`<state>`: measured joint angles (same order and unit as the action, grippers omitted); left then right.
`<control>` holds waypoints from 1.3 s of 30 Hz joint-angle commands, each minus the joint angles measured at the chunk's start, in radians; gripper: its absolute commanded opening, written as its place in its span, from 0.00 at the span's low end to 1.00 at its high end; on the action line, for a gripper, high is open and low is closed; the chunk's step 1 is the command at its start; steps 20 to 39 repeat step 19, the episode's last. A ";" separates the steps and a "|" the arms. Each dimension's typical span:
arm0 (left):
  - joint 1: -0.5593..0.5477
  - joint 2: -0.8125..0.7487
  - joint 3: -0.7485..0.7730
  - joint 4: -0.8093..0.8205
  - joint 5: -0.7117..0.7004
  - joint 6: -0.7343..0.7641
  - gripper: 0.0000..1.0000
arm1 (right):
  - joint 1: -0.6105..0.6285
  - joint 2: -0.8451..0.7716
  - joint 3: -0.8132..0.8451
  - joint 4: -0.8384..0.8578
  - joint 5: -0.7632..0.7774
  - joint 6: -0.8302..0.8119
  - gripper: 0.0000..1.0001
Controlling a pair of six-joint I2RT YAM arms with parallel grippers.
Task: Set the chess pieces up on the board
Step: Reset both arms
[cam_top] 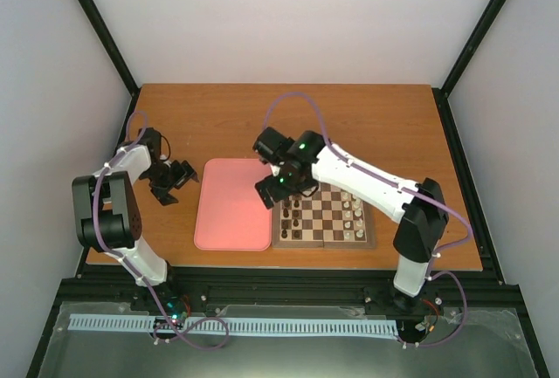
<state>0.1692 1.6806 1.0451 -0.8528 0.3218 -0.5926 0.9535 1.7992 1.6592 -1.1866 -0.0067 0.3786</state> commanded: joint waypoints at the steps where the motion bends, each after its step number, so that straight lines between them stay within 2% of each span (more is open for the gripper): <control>1: 0.002 -0.053 0.063 -0.026 -0.012 0.034 1.00 | -0.108 -0.063 0.077 -0.018 0.024 -0.002 1.00; 5: 0.002 -0.079 0.087 -0.054 -0.030 0.046 1.00 | -0.238 -0.065 0.121 0.025 -0.048 -0.018 1.00; 7: 0.003 -0.097 0.093 -0.062 -0.034 0.049 1.00 | -0.261 -0.049 0.168 0.028 -0.027 -0.019 1.00; 15: 0.002 -0.131 0.102 -0.080 -0.046 0.057 1.00 | -0.267 -0.012 0.172 0.033 0.074 -0.012 1.00; 39: 0.002 -0.143 0.110 -0.086 -0.050 0.060 1.00 | -0.280 -0.031 0.154 0.071 0.068 -0.029 1.00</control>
